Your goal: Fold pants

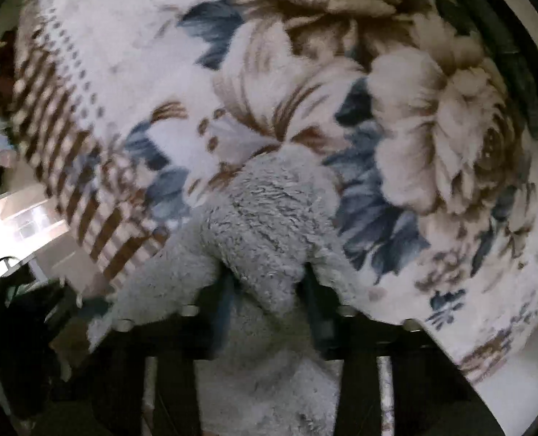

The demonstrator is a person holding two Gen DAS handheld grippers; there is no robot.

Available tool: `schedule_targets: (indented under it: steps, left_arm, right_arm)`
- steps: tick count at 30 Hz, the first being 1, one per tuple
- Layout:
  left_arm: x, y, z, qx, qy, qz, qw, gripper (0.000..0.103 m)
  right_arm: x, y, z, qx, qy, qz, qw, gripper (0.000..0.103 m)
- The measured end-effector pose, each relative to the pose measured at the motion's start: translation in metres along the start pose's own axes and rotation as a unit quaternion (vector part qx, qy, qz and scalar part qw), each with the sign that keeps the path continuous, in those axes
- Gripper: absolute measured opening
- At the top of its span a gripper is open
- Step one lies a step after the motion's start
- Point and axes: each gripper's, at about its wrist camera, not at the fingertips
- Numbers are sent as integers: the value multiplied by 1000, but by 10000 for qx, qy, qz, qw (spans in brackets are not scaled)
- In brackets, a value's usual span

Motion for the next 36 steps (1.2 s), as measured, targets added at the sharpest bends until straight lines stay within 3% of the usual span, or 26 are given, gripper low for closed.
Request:
schedule_targets:
  steps: [4,7,11,13,15,16,20,22,27,29,30,31,33,35,36]
  left_arm:
    - [-7,-15,-10,71,-35,77,9999,34]
    - [-10,-28,-13,106,-26,48,9999,34]
    - [-11,-40,-19,41,-84,1,10000,34]
    - [-12,-50,-26,-53,-90,-77,9999,34]
    - [-12,-60,-32,-160,-45,-246,9996,33]
    - [-16,-63,-34,-286,-64,-252,9993,33]
    - [-42,-46,-36,-770,-239,109,9967,37]
    - [-50,-38,-39,-889,-198,220,9956,40]
    - [-56,-25,-56,-1194,-256,374,9918,47]
    - [-55,-18,-63,-1250,-341,393,9908,47]
    - [-52,-18,-63,-1232,-354,390,9910,47]
    - [-48,-16,-64,-1206,-378,369,9913,47]
    - [-35,-12,-63,-1195,-489,240,9913,47]
    - [-20,-8,-62,-1233,-666,129,9900,47]
    - [-15,-9,-63,-1258,-847,47,9884,47]
  right_arm:
    - [-17,3,18,579,-71,258,9980,14]
    - [-22,-1,30,781,-148,398,9960,13]
    - [-19,-4,52,1424,138,402,9889,12]
    - [-20,-5,59,1494,-76,507,9874,1]
    - [-22,-6,72,1683,-255,577,9837,0]
    - [-22,-5,75,1717,-146,536,9836,0]
    - [-27,2,62,1350,697,343,9878,4]
    - [-35,11,48,996,428,323,9936,7]
    - [-25,40,28,714,515,25,9961,8]
    - [-22,51,19,730,605,-59,9955,39]
    - [-22,54,18,757,690,-29,9947,65]
    - [-22,56,10,740,783,-4,9942,77]
    - [-13,58,-1,597,867,-157,9943,78]
    - [10,56,-13,292,491,-605,9965,78]
    - [29,52,-20,79,150,-895,9958,71]
Point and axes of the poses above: each gripper's, at about its wrist camera, not at the fingertips, and x roughly the way its jaws point, z to its right, y to its top, and after that the axes turned 7 degrees about z, right-handed
